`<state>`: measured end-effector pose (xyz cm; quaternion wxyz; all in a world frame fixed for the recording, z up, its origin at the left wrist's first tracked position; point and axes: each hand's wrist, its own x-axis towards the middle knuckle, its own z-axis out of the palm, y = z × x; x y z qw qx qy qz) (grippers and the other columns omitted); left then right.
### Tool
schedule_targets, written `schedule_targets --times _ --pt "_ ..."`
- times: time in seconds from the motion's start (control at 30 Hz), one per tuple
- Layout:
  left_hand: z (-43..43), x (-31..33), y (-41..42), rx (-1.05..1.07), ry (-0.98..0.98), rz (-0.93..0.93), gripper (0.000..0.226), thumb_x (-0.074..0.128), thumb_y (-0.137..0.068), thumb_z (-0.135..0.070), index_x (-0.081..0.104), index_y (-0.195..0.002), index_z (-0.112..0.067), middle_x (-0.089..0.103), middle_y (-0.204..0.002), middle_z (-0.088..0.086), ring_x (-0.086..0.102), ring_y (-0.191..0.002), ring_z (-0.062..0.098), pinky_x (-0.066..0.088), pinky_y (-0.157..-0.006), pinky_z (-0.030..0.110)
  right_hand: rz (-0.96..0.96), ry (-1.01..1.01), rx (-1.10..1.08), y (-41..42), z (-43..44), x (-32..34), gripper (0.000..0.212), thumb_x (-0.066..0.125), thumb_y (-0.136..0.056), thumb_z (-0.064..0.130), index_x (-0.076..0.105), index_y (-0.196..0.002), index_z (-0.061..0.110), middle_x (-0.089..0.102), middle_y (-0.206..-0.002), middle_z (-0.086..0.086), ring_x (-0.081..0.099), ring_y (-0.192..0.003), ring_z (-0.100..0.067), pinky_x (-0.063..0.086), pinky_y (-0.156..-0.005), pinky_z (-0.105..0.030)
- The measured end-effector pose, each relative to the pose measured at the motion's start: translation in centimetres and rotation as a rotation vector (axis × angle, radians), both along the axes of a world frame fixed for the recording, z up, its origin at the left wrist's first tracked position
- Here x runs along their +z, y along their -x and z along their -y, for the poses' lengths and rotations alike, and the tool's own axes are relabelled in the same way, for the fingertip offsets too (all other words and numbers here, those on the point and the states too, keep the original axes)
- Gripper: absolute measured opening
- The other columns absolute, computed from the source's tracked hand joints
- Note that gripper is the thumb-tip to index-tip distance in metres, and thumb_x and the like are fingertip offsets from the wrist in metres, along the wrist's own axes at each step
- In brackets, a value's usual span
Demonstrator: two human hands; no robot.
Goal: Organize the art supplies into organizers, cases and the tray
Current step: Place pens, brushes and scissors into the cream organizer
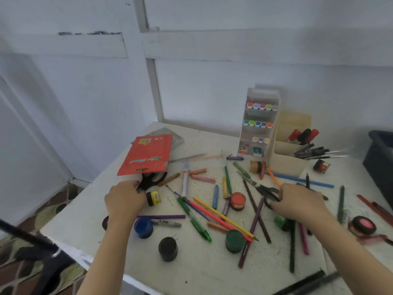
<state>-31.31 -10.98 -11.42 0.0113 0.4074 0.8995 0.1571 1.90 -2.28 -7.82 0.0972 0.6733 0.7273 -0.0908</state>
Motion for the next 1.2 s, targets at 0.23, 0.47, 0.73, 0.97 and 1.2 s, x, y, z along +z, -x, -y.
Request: schedule_targets --times 0.23,0.47,0.73,0.97,1.2 --pt "-2.0 -0.5 1.8 -0.043 -0.019 0.174 0.018 0.061 -0.085 -0.024 0.054 -0.074 -0.014 0.058 -0.074 0.006 0.055 -0.071 0.02 0.047 -0.065 0.031 -0.044 -0.075 -0.05 -0.3 -0.4 -1.3 0.025 0.053 -0.089 0.047 0.052 -0.091 0.022 0.051 -0.076 0.007 0.053 -0.081 -0.014 0.043 -0.076 -0.031" --pt "-3.3 -0.4 2.3 -0.171 0.105 0.28 0.014 0.067 -0.082 -0.027 0.057 -0.082 -0.017 0.061 -0.082 0.005 0.057 -0.077 0.019 0.048 -0.069 0.03 -0.1 -0.075 -0.114 -0.5 -1.0 -1.0 0.026 0.063 -0.082 0.041 0.055 -0.075 0.018 0.056 -0.075 0.003 0.056 -0.071 -0.014 0.044 -0.06 -0.027" --pt "-4.8 0.3 1.0 -0.148 0.025 0.225 0.017 0.068 -0.076 -0.027 0.057 -0.074 -0.015 0.061 -0.078 0.003 0.058 -0.072 0.02 0.045 -0.063 0.028 -0.535 -0.018 -0.193 -1.4 -0.9 1.5 0.021 0.064 -0.085 0.031 0.056 -0.077 0.013 0.06 -0.068 -0.002 0.056 -0.059 -0.012 0.045 -0.056 -0.026" --pt "-5.2 0.0 -0.7 -0.167 -0.162 0.233 0.002 0.067 -0.081 -0.019 0.067 -0.081 -0.02 0.056 -0.084 -0.006 0.051 -0.079 0.016 0.044 -0.074 0.03 -0.857 -0.123 -0.227 -1.9 -0.3 2.1 0.017 0.062 -0.082 0.007 0.05 -0.088 0.016 0.062 -0.086 -0.009 0.066 -0.067 -0.022 0.057 -0.056 -0.032" --pt "-5.8 0.0 -0.6 -0.205 -0.084 0.167 0.013 0.058 -0.087 -0.018 0.067 -0.091 -0.011 0.063 -0.088 0.003 0.054 -0.081 0.022 0.042 -0.07 0.031 -1.004 -0.322 -0.196 -1.6 0.0 2.4 0.037 0.067 -0.078 0.005 0.049 -0.105 0.023 0.062 -0.082 0.002 0.06 -0.077 -0.016 0.049 -0.063 -0.032"
